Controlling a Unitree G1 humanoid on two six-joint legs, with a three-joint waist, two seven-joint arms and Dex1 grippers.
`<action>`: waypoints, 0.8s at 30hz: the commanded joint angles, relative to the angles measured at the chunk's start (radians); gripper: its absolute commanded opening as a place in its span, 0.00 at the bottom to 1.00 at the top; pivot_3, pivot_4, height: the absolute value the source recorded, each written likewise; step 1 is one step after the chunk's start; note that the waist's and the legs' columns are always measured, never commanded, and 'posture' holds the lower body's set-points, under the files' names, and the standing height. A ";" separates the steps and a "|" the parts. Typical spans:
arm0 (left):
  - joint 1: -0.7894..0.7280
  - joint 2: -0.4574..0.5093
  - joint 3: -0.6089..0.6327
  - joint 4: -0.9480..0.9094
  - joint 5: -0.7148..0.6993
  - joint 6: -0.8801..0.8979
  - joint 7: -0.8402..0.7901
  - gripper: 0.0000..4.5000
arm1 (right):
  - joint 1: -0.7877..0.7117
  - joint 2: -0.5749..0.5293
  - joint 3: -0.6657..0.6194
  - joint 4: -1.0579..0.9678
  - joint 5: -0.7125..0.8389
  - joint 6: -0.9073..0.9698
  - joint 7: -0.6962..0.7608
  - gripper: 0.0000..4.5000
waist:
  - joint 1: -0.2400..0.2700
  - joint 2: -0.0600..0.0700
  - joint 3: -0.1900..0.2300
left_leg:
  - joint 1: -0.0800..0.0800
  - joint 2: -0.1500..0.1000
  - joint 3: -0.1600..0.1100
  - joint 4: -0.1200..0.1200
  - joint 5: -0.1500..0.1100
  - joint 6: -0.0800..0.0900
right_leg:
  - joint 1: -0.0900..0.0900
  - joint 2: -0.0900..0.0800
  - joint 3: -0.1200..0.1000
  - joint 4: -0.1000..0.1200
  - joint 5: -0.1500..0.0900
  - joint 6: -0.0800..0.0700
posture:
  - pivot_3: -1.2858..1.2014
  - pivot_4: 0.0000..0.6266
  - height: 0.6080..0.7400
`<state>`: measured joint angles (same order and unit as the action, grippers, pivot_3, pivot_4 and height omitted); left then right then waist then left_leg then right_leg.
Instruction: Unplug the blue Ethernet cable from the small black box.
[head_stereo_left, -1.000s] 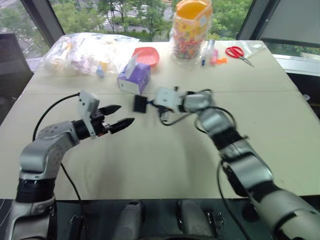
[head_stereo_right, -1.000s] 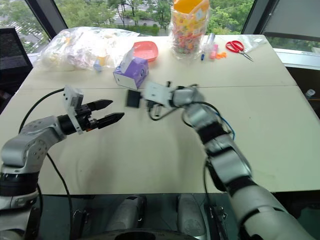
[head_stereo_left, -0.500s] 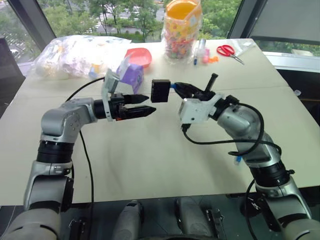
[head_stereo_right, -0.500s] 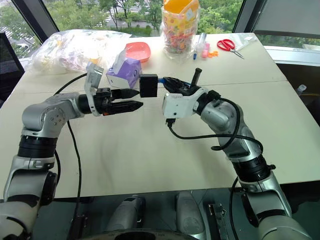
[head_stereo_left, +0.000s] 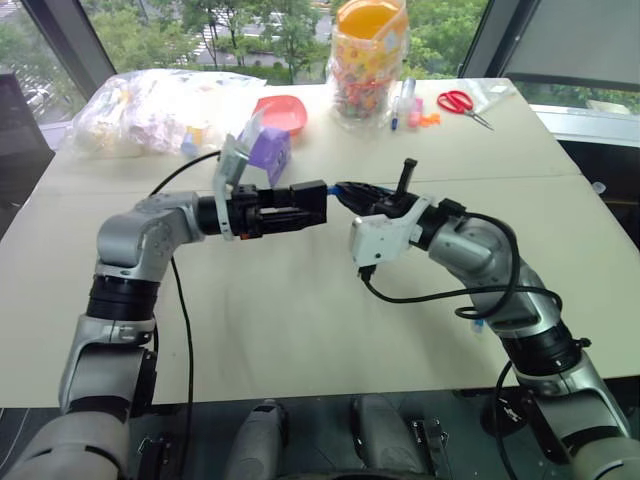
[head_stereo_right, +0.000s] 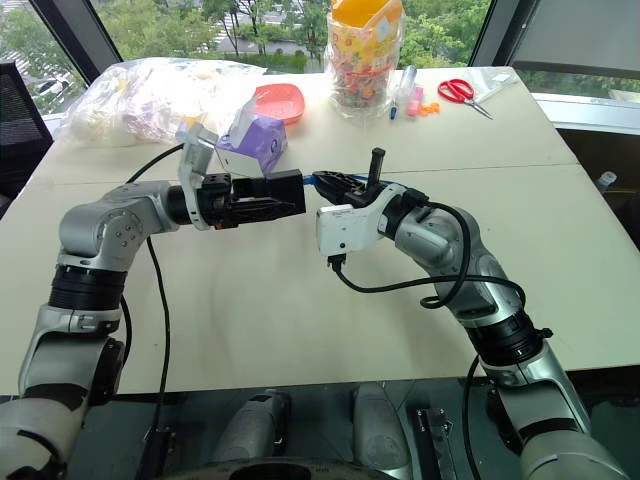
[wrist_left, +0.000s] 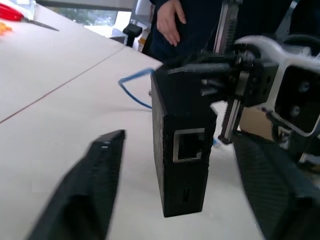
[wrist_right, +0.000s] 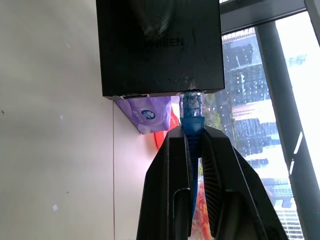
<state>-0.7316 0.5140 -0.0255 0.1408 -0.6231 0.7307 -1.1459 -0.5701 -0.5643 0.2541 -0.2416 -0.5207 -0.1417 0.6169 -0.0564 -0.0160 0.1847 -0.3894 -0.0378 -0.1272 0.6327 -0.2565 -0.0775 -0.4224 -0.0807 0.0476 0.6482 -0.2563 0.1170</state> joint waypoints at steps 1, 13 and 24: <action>0.014 -0.007 0.003 -0.015 0.021 -0.045 0.008 0.33 | -0.019 -0.001 -0.015 -0.058 0.024 -0.001 0.013 0.00 | 0.003 0.000 0.000 | 0.000 0.000 0.000 0.000 0.000 0.000 | 0.000 0.000 0.000 0.000 0.000 0.000 | 0.52 0.24 1.00; 0.004 -0.001 -0.017 0.039 0.062 -0.103 -0.059 0.11 | -0.058 -0.075 -0.074 -0.124 0.329 0.296 0.317 0.09 | 0.013 0.000 0.000 | 0.000 0.000 0.000 0.000 0.000 0.000 | 0.000 0.000 0.000 0.000 0.000 0.000 | 0.52 0.24 1.00; -0.003 0.068 -0.063 -0.005 0.046 -0.093 -0.262 0.11 | -0.360 -0.026 -0.413 0.038 1.176 1.497 0.515 0.61 | 0.014 -0.001 0.000 | 0.001 0.001 -0.001 0.000 0.002 0.004 | 0.002 0.000 -0.002 0.000 0.001 -0.002 | 0.52 0.24 1.00</action>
<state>-0.7147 0.5701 -0.0980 0.1705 -0.5589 0.6422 -1.3886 -0.9245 -0.6075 -0.1382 -0.2383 0.6139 1.3116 1.1663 -0.0428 -0.0166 0.1849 -0.3888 -0.0370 -0.1288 0.6325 -0.2544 -0.0735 -0.4208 -0.0804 0.0458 0.6479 -0.2552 0.1150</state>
